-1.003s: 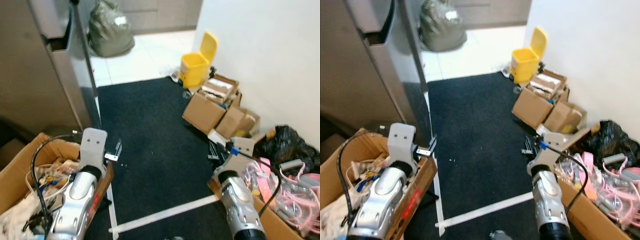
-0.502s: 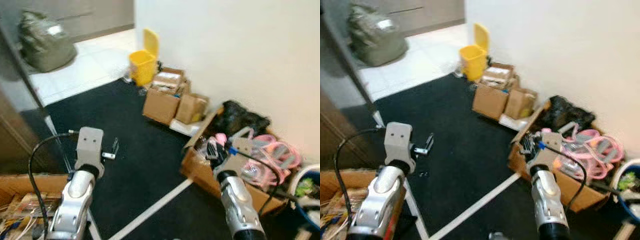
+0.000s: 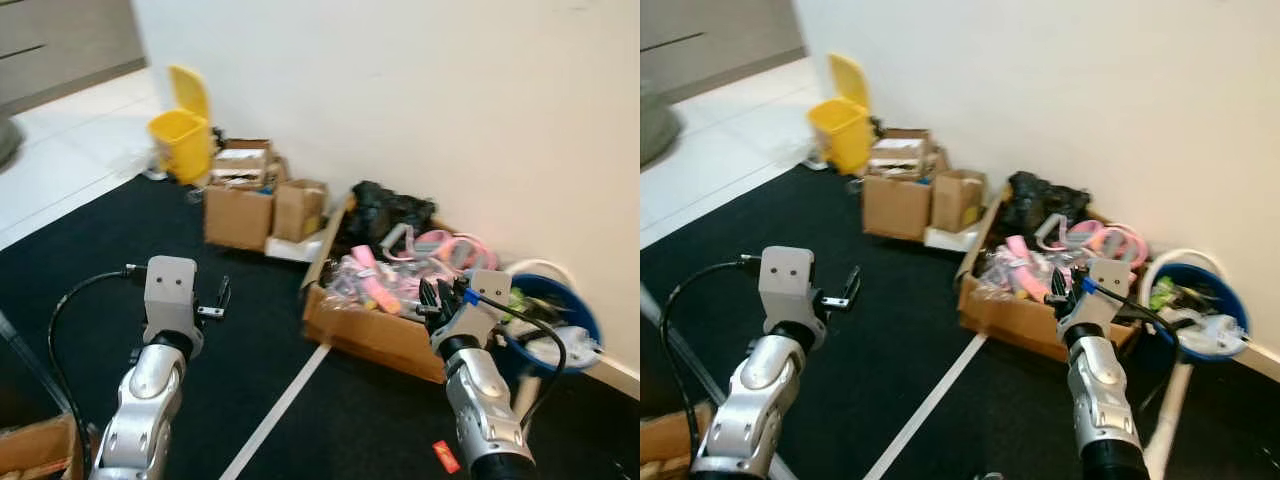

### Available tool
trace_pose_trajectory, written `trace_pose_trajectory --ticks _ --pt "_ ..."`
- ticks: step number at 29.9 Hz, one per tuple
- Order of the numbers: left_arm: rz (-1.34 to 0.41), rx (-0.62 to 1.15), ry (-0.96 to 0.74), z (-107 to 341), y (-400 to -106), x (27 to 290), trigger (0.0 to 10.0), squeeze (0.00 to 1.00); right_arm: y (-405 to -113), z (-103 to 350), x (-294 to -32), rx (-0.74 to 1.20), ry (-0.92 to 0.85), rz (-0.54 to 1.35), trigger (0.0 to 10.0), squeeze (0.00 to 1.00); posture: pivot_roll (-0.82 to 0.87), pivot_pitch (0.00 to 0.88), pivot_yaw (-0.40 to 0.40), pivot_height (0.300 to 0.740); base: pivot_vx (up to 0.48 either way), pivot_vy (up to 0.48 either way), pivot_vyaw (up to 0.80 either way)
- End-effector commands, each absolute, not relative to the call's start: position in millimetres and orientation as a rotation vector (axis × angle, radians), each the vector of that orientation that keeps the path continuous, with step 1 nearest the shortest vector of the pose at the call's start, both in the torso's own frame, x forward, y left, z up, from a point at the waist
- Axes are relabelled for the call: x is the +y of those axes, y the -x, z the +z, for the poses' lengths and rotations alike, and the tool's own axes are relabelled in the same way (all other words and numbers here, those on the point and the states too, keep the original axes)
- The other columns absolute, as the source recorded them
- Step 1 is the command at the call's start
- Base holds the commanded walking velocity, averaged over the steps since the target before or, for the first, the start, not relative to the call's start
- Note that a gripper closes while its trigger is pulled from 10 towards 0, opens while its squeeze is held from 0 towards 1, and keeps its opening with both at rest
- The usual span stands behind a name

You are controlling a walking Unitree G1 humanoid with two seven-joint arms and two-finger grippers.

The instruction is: Picking trash to rubbish bin

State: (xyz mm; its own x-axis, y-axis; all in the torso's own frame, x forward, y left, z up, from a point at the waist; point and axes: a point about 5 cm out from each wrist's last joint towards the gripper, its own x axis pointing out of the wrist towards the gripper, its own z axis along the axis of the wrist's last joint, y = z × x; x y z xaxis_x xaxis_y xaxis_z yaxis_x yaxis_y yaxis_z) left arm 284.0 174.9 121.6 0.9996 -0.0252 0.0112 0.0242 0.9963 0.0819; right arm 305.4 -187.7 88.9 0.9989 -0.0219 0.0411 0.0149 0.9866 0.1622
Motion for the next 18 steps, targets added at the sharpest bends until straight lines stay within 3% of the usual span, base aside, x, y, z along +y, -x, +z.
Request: trace_pose_trajectory --ticks 1,18 --pt "-0.023 0.019 -0.091 114.4 -281.7 174.3 10.0 0.00 -301.7 82.9 -189.9 -0.017 -0.166 -0.031 10.0 0.00 0.06 0.140 0.004 0.740 0.000 0.000 -0.80" --pt "-0.026 -0.008 -0.103 118.4 -282.7 172.6 10.0 0.00 -300.7 82.9 -187.3 -0.016 -0.161 -0.024 10.0 0.00 0.05 0.136 -0.005 0.740 0.000 0.000 -0.80"
